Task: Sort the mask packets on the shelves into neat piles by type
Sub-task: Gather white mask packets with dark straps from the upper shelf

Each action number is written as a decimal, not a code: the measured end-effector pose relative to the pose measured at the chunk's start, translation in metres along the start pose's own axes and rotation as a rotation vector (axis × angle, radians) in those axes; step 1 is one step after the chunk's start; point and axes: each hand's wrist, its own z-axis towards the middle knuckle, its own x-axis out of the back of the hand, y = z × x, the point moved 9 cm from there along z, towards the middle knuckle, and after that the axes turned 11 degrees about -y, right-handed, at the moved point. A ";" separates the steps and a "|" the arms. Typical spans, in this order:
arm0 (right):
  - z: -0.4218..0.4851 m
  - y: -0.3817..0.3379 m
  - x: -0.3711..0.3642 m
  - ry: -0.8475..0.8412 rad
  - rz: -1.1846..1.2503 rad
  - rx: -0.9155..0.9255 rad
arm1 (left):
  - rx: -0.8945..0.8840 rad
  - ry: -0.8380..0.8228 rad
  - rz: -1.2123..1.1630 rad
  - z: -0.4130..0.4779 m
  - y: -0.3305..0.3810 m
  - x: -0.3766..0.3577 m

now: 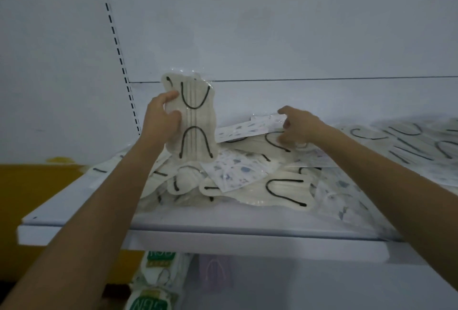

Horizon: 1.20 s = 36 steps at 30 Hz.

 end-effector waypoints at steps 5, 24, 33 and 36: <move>-0.031 0.026 0.047 0.100 0.053 -0.054 | -0.018 0.036 0.016 -0.007 0.005 0.001; -0.123 0.023 -0.004 0.285 0.998 0.115 | -0.112 -0.283 -0.322 -0.057 0.066 -0.127; -0.115 0.161 0.019 0.180 0.274 -0.469 | -0.115 -0.202 -0.212 -0.062 0.071 -0.139; -0.092 0.170 0.018 0.131 0.242 -0.377 | -0.087 -0.147 -0.224 -0.062 0.080 -0.149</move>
